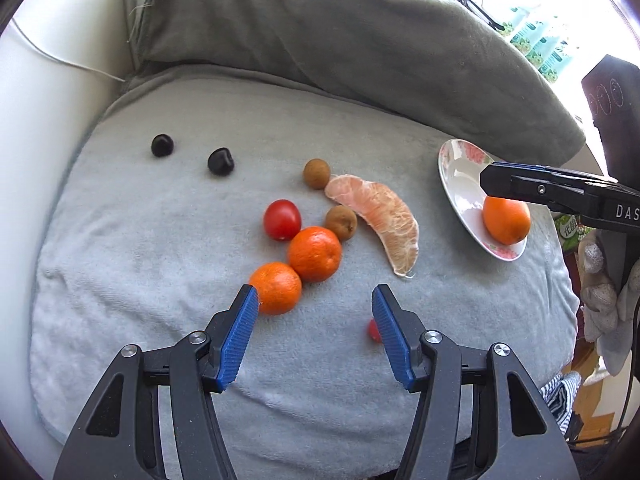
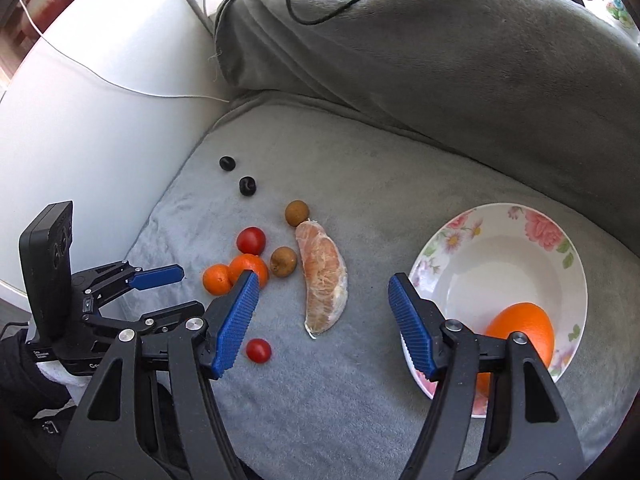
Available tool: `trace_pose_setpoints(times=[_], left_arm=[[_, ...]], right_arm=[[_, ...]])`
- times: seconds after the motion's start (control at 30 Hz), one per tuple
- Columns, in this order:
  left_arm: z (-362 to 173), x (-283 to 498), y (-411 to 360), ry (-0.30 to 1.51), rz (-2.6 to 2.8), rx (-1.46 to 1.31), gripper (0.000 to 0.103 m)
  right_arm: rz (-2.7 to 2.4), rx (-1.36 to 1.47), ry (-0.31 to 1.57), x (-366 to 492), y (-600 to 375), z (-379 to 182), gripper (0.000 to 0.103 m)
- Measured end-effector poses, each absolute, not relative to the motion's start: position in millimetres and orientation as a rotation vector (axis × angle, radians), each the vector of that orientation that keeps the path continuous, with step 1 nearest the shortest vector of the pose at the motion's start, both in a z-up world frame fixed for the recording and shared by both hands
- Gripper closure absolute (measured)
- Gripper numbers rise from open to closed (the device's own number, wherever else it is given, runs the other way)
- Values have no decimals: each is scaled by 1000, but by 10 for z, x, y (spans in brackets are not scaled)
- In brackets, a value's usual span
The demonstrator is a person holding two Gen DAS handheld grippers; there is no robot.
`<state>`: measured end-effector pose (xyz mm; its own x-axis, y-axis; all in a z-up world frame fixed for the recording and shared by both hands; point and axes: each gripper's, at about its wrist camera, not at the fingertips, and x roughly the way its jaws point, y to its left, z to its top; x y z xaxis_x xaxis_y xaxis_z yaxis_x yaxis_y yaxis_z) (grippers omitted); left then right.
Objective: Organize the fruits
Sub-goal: 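Open the left tool, release the orange, and withdraw from the bowl, then grasp a mandarin with the left tool while the right tool grasps another mandarin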
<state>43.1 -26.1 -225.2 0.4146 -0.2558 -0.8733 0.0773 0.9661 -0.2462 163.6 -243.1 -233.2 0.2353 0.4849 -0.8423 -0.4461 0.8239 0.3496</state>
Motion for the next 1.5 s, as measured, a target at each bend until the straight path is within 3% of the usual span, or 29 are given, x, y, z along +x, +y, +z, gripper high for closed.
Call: trace_pose_setpoints(times=[0.43,0.53,0.87,1.17,1.5], left_arm=[[-2451,405,-61,1136,-212,-168,48],[-2478,406,-43,1141,-222,-167,57],[-2523,434,-47,1142,-247,-153,60],[-2579,461,-33,1150,-260,-137,63],[-2668,490,-74,1152,-256,-152,67]], right_arm=[[653,230,1337,1724,-2063,-2678,37],[657,253,1359,1744,-2010,-2728,39],[626,200,1372,1810,-1881,-2800,48],[759,-168,1307,1900,-1577,-2717,66],[1005,-410,1299,1758,-1289,-2745,66]])
